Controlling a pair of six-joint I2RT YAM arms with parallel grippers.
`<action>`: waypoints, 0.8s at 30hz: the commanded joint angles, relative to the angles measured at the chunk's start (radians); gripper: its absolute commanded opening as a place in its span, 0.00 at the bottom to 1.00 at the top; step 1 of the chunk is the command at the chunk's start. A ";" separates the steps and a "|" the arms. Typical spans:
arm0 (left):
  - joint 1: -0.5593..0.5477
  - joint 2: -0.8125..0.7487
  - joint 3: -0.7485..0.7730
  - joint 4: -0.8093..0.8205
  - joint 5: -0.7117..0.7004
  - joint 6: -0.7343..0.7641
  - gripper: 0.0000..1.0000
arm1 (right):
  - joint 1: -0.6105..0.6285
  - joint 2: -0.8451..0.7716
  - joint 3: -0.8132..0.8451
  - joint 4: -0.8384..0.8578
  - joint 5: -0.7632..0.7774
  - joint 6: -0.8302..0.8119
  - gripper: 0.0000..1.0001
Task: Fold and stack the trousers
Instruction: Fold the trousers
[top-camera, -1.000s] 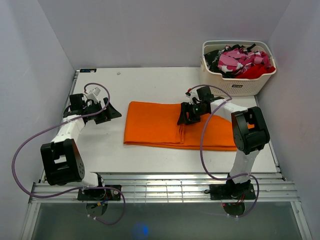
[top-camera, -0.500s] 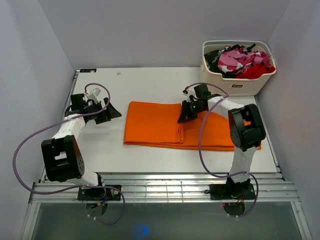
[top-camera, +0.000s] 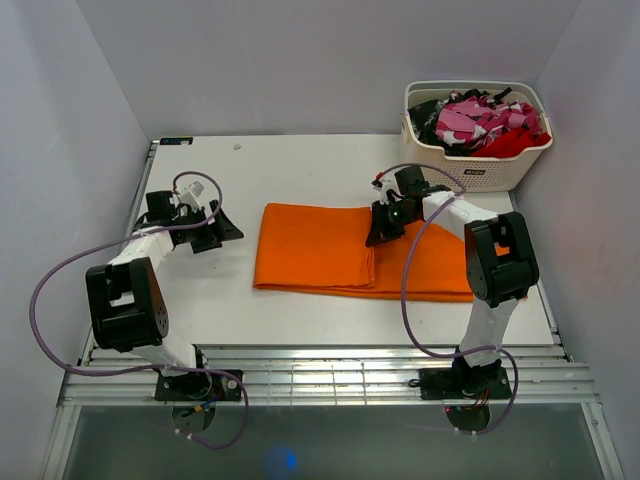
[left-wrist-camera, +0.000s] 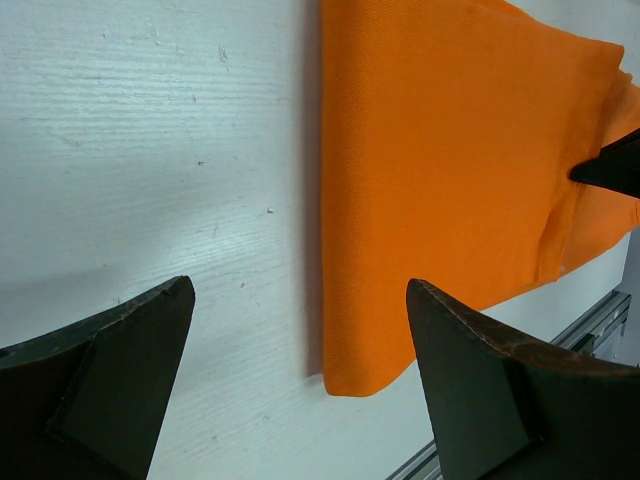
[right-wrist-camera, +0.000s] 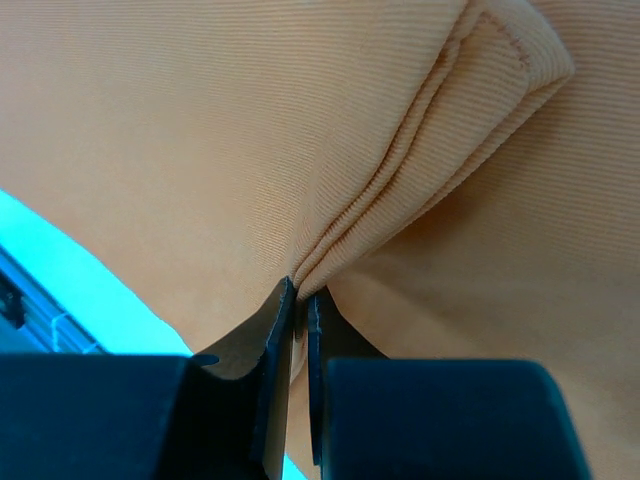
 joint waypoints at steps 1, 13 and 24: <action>0.001 0.038 -0.006 0.037 0.024 0.007 0.98 | -0.012 0.046 0.015 -0.023 0.066 -0.045 0.08; -0.124 0.226 0.020 0.129 0.054 -0.062 0.88 | 0.005 0.113 -0.013 -0.031 0.146 -0.050 0.08; -0.158 0.391 -0.001 0.301 0.174 -0.258 0.49 | 0.008 0.104 -0.045 -0.037 0.190 -0.065 0.08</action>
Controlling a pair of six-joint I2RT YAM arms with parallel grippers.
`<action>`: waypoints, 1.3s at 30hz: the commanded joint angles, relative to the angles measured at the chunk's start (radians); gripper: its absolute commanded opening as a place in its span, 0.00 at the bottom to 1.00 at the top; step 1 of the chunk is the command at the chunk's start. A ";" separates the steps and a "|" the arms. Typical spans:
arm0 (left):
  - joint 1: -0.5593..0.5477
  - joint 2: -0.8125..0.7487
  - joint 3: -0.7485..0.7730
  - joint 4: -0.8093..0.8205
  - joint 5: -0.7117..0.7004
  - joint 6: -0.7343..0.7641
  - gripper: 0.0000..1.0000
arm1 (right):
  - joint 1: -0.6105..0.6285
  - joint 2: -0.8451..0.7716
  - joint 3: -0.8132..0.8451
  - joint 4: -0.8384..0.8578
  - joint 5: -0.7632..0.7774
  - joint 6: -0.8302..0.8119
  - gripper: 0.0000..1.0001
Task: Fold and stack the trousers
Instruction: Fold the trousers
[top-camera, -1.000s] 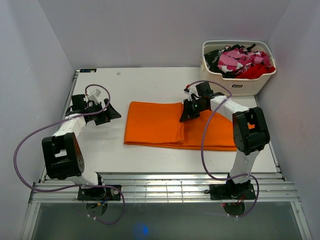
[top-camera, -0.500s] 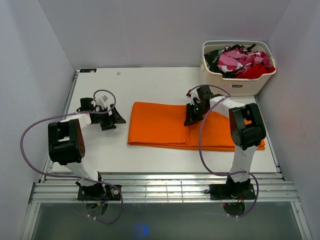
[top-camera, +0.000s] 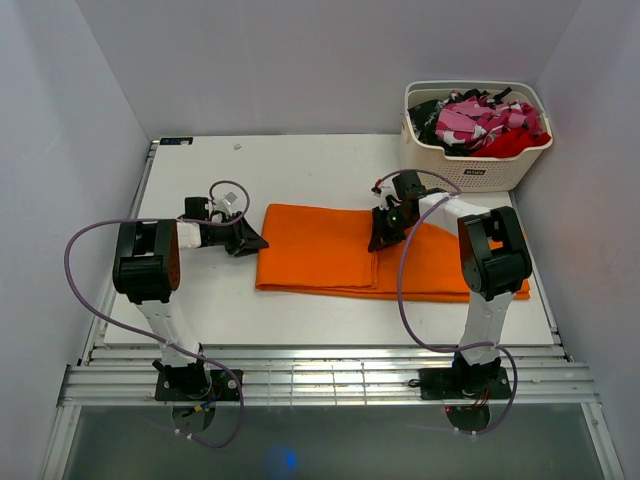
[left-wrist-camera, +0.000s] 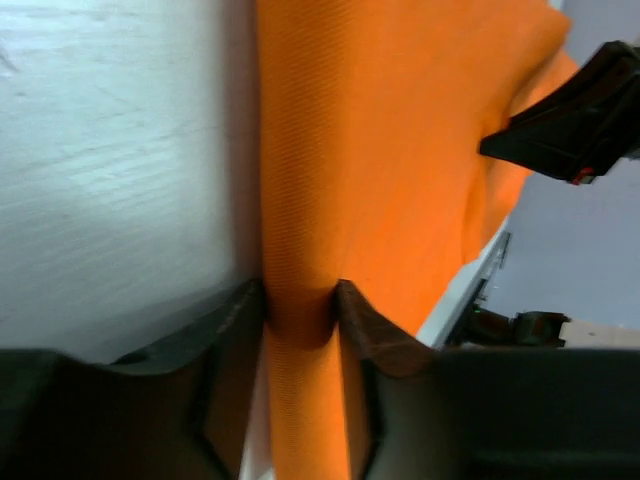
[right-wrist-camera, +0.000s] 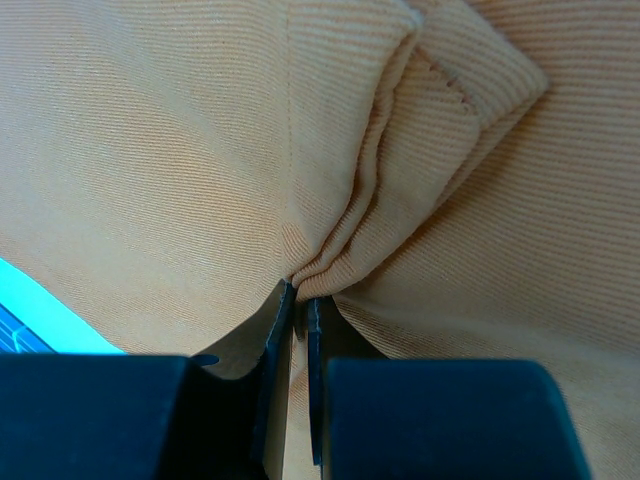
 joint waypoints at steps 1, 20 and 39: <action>-0.002 0.037 -0.042 0.064 -0.002 -0.071 0.42 | 0.009 0.024 -0.048 -0.034 0.118 -0.037 0.08; 0.236 -0.253 0.025 -0.344 -0.042 0.258 0.00 | -0.059 -0.213 0.054 -0.160 0.055 -0.160 0.83; 0.307 -0.136 0.028 -0.378 -0.060 0.361 0.28 | -0.039 -0.258 -0.015 0.067 -0.231 0.087 0.64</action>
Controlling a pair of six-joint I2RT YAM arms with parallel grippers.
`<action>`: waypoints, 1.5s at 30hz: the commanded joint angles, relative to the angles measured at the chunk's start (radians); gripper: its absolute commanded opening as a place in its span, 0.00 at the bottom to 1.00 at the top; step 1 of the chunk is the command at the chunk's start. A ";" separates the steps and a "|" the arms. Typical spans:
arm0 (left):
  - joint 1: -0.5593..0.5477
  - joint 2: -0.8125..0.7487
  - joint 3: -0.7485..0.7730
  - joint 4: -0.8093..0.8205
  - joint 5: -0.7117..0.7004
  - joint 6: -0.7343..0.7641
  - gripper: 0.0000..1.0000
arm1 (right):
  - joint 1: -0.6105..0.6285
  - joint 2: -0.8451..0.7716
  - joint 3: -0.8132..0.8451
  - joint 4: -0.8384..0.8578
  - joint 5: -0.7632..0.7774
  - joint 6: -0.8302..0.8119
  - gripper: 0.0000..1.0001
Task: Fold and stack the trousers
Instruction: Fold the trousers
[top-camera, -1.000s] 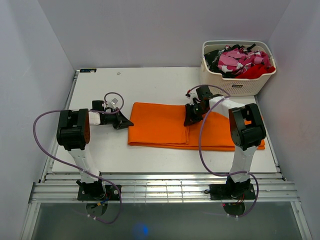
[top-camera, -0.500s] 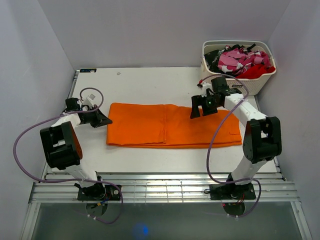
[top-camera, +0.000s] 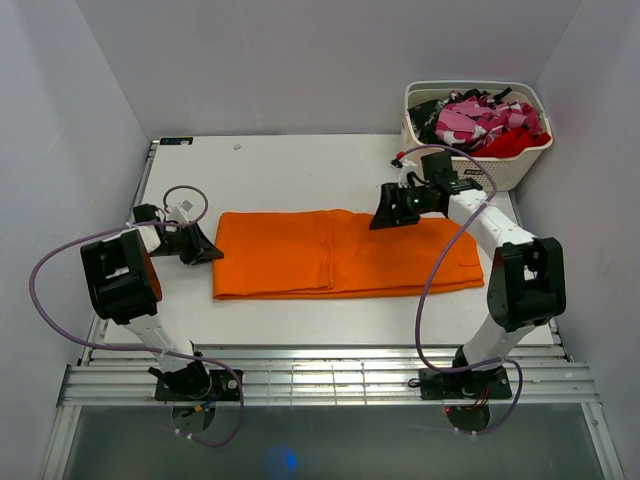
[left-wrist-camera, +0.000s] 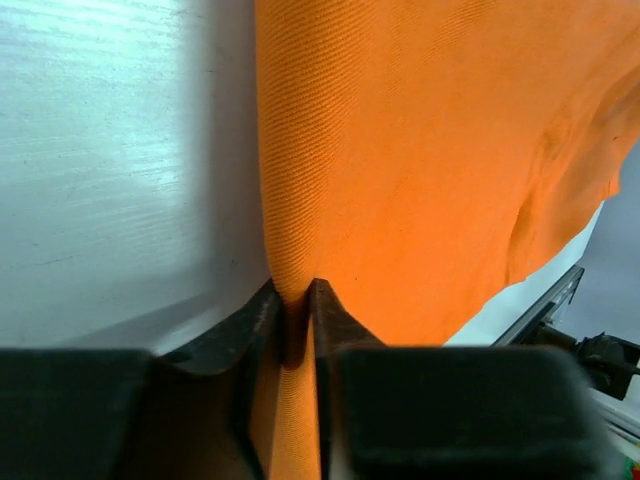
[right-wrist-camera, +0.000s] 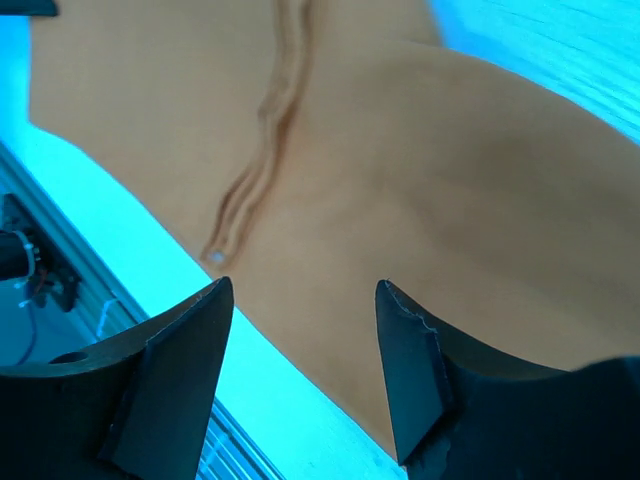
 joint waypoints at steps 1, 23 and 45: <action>0.000 -0.015 0.001 0.025 0.014 0.007 0.31 | 0.104 0.062 -0.023 0.210 -0.067 0.203 0.65; 0.001 0.028 -0.026 0.084 0.007 -0.022 0.54 | 0.340 0.414 0.169 0.267 0.005 0.275 0.62; 0.017 0.054 -0.028 0.100 -0.019 -0.028 0.57 | 0.296 0.248 0.061 0.174 0.090 0.249 0.08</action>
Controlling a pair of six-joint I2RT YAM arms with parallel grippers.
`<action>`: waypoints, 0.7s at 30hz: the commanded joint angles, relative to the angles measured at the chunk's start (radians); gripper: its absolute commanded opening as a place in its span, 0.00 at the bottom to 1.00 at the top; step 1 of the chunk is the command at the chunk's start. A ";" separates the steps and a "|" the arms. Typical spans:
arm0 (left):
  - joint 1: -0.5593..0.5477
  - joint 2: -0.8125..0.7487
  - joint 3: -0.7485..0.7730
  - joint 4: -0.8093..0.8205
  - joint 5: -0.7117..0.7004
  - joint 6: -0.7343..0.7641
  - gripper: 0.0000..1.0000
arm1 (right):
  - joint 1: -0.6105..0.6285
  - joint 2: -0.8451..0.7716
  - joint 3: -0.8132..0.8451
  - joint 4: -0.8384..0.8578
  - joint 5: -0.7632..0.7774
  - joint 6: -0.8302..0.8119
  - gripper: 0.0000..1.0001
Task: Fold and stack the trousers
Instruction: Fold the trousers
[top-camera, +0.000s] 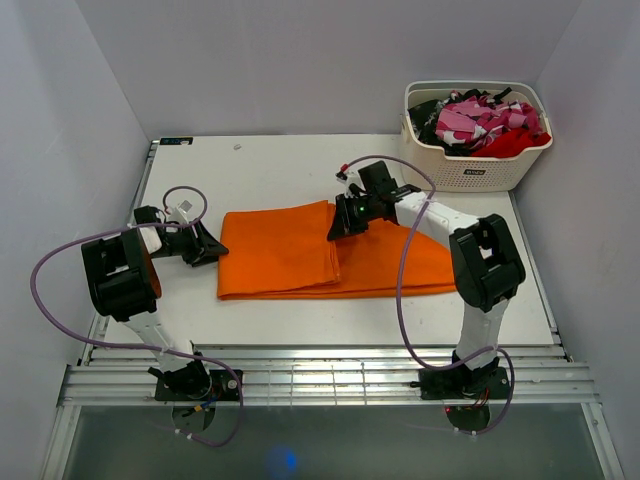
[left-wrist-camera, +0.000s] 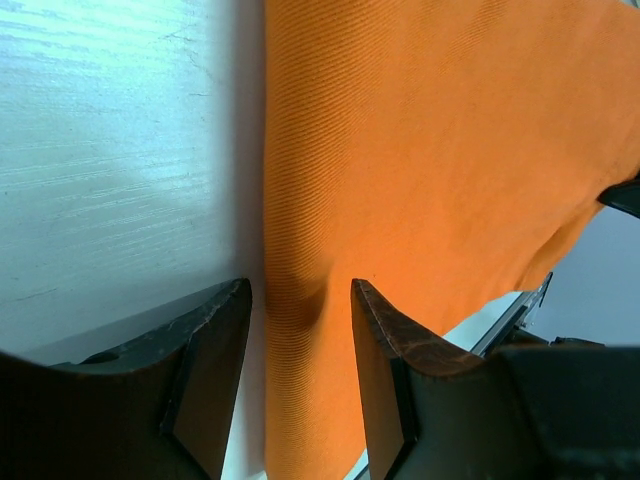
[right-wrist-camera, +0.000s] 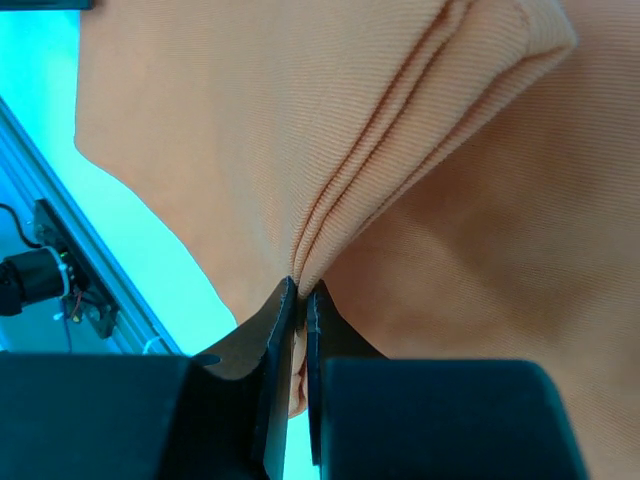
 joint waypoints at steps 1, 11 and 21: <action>0.008 0.025 -0.006 0.013 -0.054 0.027 0.56 | -0.028 0.025 -0.035 -0.048 0.038 -0.026 0.08; 0.008 0.047 -0.014 -0.003 -0.012 0.055 0.58 | -0.027 0.140 -0.041 -0.047 0.025 -0.052 0.08; 0.007 0.096 -0.014 0.011 0.044 0.052 0.53 | -0.027 0.126 0.000 -0.094 0.043 -0.095 0.40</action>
